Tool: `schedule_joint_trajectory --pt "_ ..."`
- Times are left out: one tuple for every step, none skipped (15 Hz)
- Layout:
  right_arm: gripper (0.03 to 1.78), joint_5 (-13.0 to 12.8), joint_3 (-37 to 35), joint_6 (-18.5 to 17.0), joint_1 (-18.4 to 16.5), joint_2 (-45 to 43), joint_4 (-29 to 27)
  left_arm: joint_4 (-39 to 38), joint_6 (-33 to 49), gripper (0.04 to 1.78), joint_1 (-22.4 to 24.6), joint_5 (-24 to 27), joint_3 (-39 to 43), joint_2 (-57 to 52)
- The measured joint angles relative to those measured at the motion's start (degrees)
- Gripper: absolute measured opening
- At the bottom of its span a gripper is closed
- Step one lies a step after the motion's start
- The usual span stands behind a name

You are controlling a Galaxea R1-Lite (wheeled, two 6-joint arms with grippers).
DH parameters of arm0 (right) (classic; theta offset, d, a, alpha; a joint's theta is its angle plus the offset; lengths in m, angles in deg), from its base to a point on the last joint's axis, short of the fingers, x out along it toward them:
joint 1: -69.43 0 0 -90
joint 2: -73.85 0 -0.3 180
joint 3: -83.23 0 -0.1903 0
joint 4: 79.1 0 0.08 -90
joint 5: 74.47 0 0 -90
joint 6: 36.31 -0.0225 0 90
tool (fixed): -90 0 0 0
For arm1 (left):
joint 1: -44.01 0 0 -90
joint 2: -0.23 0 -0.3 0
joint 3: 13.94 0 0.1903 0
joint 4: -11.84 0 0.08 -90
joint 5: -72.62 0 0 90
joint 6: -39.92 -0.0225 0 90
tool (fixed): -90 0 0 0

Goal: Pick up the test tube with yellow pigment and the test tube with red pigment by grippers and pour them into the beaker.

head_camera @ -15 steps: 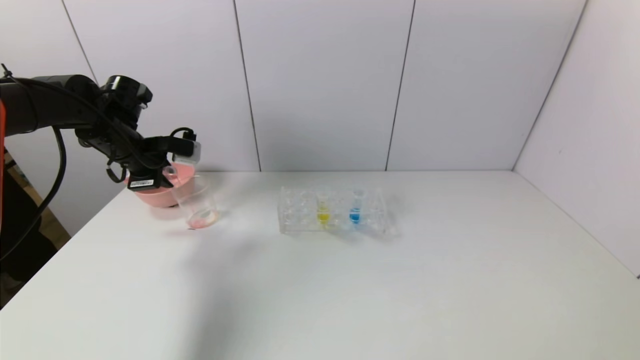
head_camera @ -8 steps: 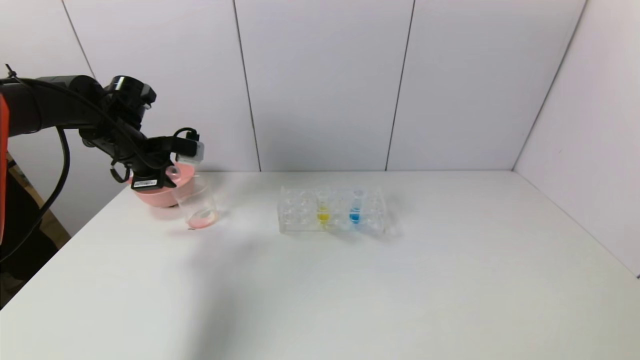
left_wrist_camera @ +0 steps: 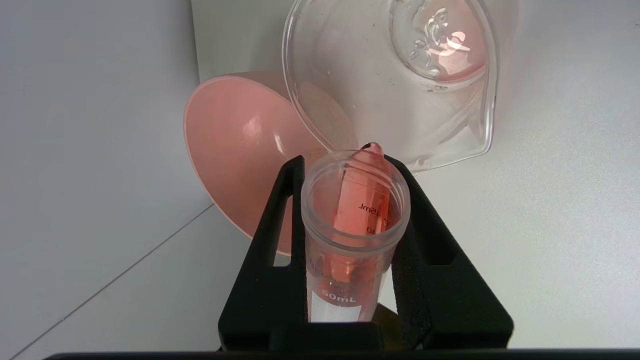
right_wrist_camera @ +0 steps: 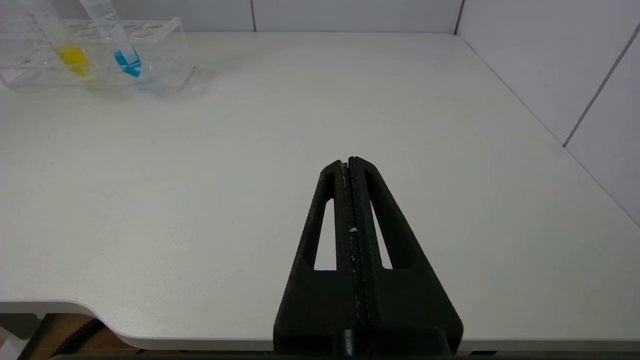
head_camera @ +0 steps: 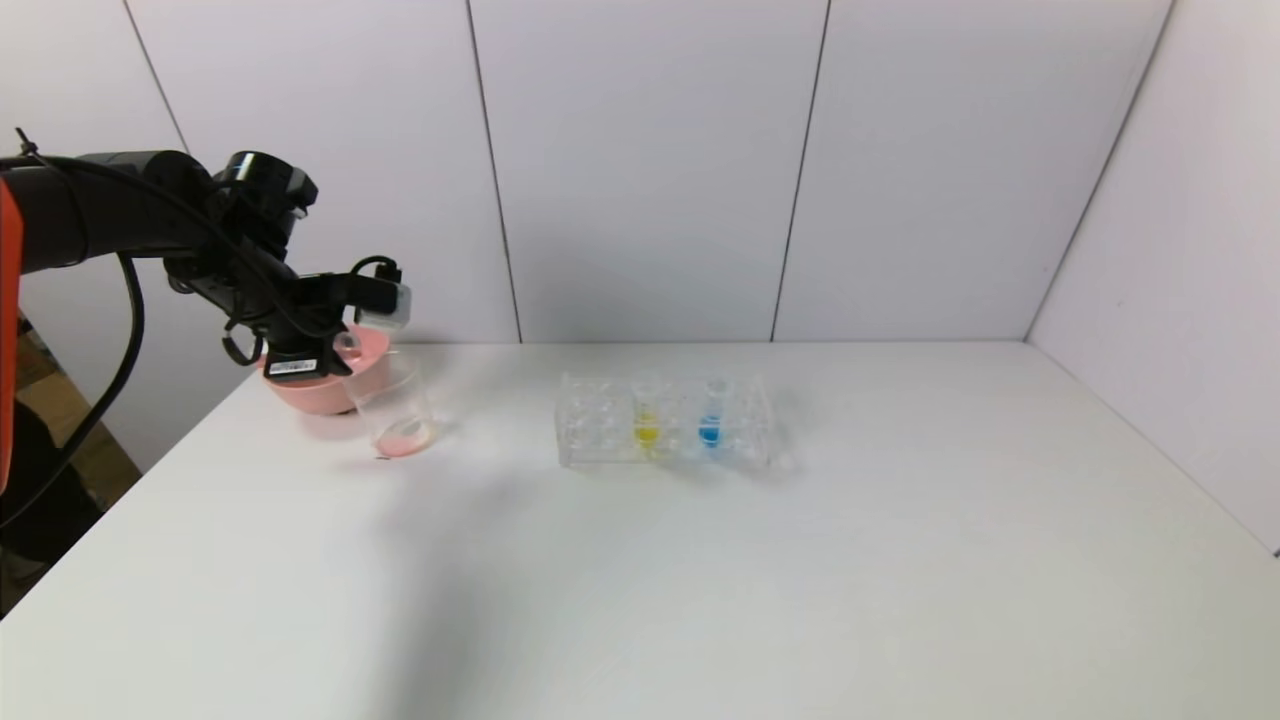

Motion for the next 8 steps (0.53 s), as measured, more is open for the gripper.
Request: schedule_joint_trajectory --pt "0.11 0.0 0.0 0.0 0.0 0.0 0.0 0.0 0.0 0.49 -0.1 -0.4 0.0 0.0" --pt "0.11 0.0 0.0 0.0 0.0 0.0 0.0 0.0 0.0 0.49 -0.1 -0.5 0.0 0.0" --pt "0.11 0.0 0.0 0.0 0.0 0.0 0.0 0.0 0.1 0.49 -0.1 -0.7 0.0 0.0" --pt "0.11 0.0 0.0 0.0 0.0 0.0 0.0 0.0 0.5 0.49 -0.1 -0.9 0.0 0.0" --pt "0.11 0.0 0.0 0.0 0.0 0.0 0.0 0.0 0.7 0.49 -0.2 -1.5 0.0 0.0" --pt "0.11 0.0 0.0 0.0 0.0 0.0 0.0 0.1 0.7 0.49 -0.4 -2.5 0.0 0.0" --pt "0.11 0.0 0.0 0.0 0.0 0.0 0.0 0.0 0.8 0.49 -0.6 -3.5 0.0 0.0" --pt "0.11 0.0 0.0 0.0 0.0 0.0 0.0 0.0 0.9 0.49 -0.9 -4.3 0.0 0.0"
